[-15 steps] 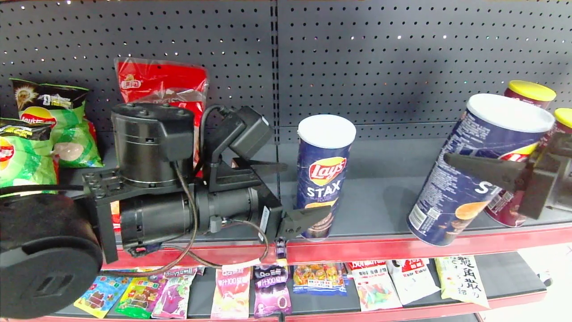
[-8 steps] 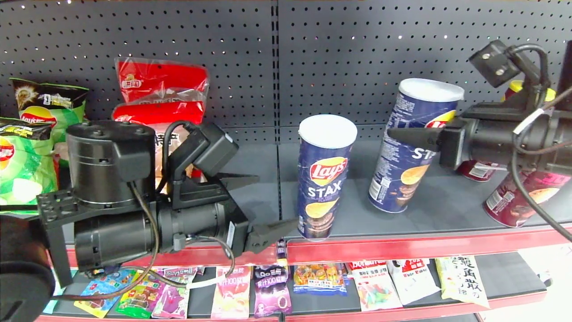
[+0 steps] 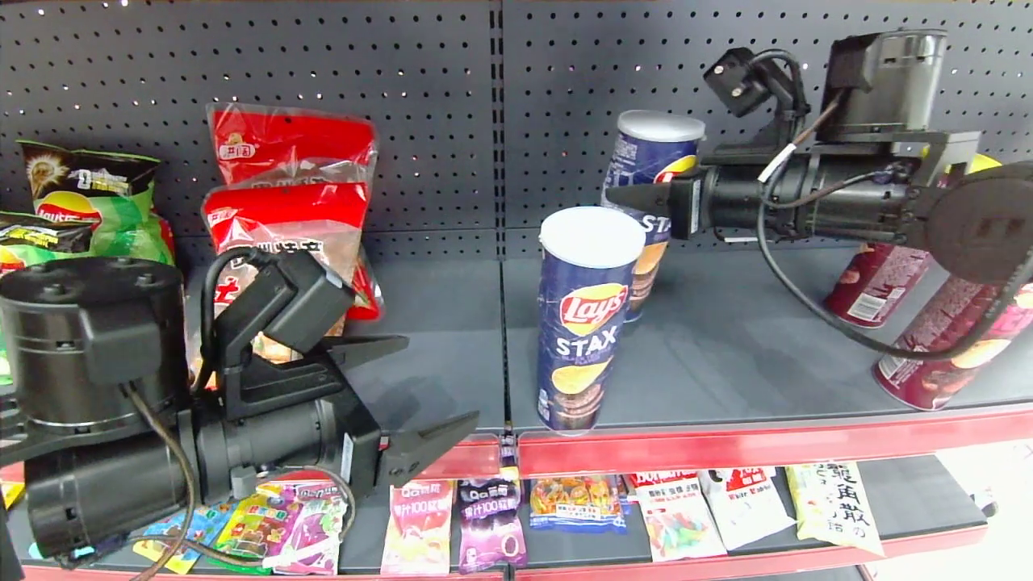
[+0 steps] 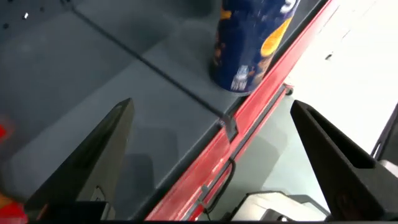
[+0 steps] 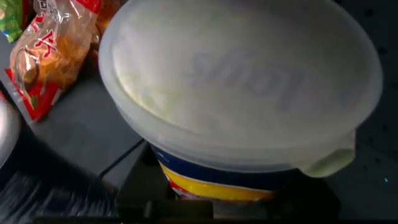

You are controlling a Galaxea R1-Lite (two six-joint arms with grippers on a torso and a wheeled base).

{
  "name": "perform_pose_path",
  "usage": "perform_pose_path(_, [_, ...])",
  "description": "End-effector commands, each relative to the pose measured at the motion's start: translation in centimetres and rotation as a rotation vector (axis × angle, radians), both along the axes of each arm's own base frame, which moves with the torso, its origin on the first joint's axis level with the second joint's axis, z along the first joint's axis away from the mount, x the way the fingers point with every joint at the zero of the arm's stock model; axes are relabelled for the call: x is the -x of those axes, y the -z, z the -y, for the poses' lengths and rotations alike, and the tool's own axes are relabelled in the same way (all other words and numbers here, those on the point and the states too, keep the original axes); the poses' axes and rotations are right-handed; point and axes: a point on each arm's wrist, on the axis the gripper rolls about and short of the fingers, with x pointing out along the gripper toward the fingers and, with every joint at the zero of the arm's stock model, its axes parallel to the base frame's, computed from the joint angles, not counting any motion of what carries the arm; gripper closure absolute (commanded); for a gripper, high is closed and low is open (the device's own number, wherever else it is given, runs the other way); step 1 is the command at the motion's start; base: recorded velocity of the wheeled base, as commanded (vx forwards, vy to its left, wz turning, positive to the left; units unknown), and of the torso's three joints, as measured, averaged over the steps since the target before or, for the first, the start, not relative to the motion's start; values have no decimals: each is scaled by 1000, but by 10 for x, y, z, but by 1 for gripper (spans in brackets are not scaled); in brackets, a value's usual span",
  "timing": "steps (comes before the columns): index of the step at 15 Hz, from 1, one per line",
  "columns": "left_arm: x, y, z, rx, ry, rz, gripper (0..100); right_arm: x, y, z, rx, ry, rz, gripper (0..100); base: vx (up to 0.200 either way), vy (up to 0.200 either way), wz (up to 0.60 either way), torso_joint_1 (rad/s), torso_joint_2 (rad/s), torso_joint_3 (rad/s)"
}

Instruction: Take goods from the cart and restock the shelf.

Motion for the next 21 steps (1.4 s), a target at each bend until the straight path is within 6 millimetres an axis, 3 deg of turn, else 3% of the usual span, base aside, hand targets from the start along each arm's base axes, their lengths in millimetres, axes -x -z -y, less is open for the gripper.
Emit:
perform_pose_path(1, [4,-4,-5,12,-13,17,0,-23,18,-21,15,-26,-29,100,0,0,0,0,0,0])
perform_pose_path(7, [4,-4,-8,13,-22,19,0,-41,29,-41,16,-51,-33,100,0,0,0,0,0,0])
perform_pose_path(13, [3,-3,-7,9,-20,14,0,-45,33,-43,19,-51,-38,100,0,0,0,0,0,0])
perform_pose_path(14, [2,-3,-6,7,-20,13,0,-44,34,-43,20,-51,-41,0,0,0,0,0,0,0])
perform_pose_path(17, [0,-1,-4,4,-20,6,0,-42,32,-40,20,-47,-44,0,0,0,0,0,0,0])
perform_pose_path(21, [-6,0,0,0,-20,0,0,-23,26,-28,25,-41,-53,0,0,0,0,0,0,0])
